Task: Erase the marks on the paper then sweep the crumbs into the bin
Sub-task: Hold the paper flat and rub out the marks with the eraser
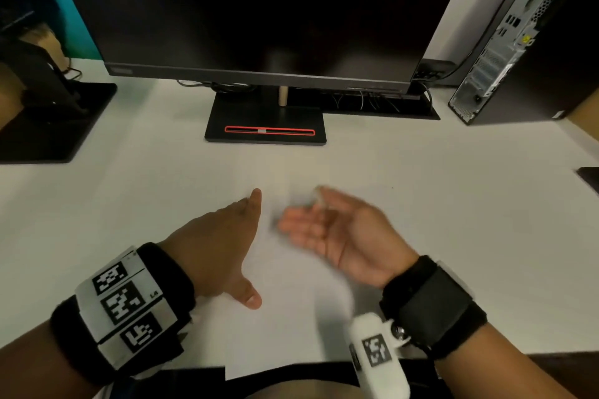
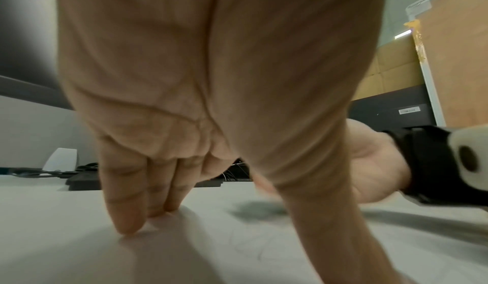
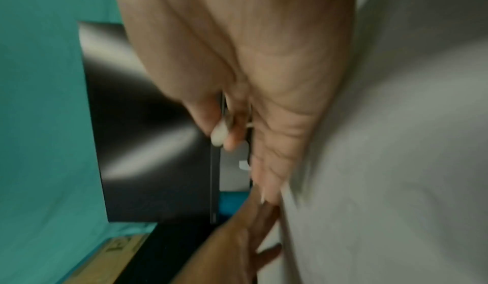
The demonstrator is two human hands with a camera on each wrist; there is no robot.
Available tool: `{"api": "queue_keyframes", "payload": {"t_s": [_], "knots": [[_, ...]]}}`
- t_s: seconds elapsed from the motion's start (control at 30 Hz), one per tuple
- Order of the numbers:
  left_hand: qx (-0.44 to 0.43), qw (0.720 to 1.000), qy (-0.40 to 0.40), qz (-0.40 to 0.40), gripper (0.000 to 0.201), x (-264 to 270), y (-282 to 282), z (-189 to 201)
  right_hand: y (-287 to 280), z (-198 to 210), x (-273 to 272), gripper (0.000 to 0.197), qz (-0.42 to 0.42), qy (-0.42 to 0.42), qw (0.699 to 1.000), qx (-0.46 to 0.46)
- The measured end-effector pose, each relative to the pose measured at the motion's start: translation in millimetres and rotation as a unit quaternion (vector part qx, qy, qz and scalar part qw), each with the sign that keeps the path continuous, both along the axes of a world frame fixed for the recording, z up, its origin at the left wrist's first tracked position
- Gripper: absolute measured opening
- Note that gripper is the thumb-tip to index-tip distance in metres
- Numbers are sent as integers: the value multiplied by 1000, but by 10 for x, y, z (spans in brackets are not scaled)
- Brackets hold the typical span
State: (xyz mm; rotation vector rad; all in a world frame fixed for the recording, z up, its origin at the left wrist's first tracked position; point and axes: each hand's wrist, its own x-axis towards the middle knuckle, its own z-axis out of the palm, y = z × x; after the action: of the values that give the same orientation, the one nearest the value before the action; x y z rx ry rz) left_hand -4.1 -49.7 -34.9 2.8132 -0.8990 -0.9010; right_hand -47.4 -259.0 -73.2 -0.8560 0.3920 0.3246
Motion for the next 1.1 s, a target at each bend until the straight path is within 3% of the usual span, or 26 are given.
{"api": "queue_keyframes", "payload": {"t_s": [0.03,0.1,0.2,0.3,0.37,0.43,0.47,0.5,0.57,0.63,0.67,0.73,0.87,1.0,1.03,1.1], "knots": [[8,1000,-1,-6,147,1,-10,0,37,-58,-27,20,71,18,997,-16],[20,1000,2,-14,142,-6,-21,1,-121,-109,31,28,73,38,997,-2],[23,1000,10,-18,137,-14,-16,14,-640,-37,264,31,-151,50,987,26],[19,1000,20,-14,134,-22,-9,23,-960,85,300,31,-321,10,945,-60],[28,999,18,-17,133,-13,-7,19,-853,161,223,27,-290,-23,954,-66],[43,999,23,-20,129,-5,-18,24,-587,203,119,20,-147,-19,985,-84],[50,998,26,-20,128,0,-32,37,-444,240,60,18,-42,-10,988,-145],[56,998,29,-19,127,2,-46,49,-325,263,11,20,71,-5,970,-234],[59,998,33,-13,126,-12,-81,72,-204,265,-11,30,242,-29,866,-437],[60,998,31,-9,123,-47,-115,71,-220,254,67,37,313,-55,743,-589],[60,998,25,-10,121,-63,-128,58,-242,268,116,39,325,-62,697,-636],[62,998,12,-14,118,-79,-151,29,-264,291,188,42,333,-77,637,-691],[73,997,1,-17,116,-66,-171,9,-117,256,195,40,396,-113,591,-694],[69,997,2,-19,118,-61,-153,-11,-233,302,353,44,361,-76,625,-688],[68,998,5,-18,119,-66,-143,-20,-251,310,365,44,353,-80,623,-694],[66,998,8,-17,121,-60,-122,-31,-187,291,334,43,380,-107,590,-704]]}}
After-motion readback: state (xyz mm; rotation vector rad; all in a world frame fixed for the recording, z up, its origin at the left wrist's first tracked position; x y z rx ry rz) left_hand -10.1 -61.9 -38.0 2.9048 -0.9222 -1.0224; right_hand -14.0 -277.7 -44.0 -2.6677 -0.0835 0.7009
